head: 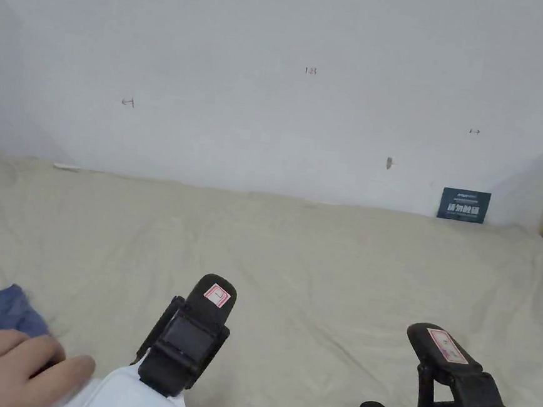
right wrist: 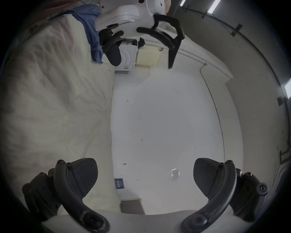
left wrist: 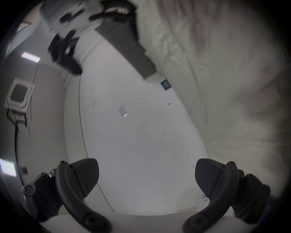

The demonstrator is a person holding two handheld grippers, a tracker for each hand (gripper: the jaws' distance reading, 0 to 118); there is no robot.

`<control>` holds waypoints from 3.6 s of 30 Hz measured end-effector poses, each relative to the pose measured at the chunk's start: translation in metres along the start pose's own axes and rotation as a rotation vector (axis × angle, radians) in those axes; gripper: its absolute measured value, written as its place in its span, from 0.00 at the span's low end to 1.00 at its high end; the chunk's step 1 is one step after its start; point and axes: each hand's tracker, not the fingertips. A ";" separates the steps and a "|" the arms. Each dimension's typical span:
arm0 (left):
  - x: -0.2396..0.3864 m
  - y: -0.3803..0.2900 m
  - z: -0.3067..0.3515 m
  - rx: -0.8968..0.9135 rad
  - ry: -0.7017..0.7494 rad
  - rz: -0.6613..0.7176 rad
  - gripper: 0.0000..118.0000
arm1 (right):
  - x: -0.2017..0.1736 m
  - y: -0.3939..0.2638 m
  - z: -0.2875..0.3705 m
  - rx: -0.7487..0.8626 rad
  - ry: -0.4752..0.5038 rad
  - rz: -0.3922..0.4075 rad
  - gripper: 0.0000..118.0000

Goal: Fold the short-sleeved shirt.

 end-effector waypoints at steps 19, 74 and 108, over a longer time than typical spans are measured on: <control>-0.075 -0.038 0.020 -0.597 0.095 1.855 1.00 | 0.055 -0.004 0.023 -0.317 -0.235 -1.312 1.00; -0.051 -0.087 0.061 -0.823 0.084 1.750 0.00 | 0.037 0.046 -0.030 -0.302 -0.086 -1.413 0.00; 0.151 -0.354 -0.020 -1.322 -0.931 2.060 0.79 | -0.004 0.141 -0.102 -0.196 0.441 -1.418 0.00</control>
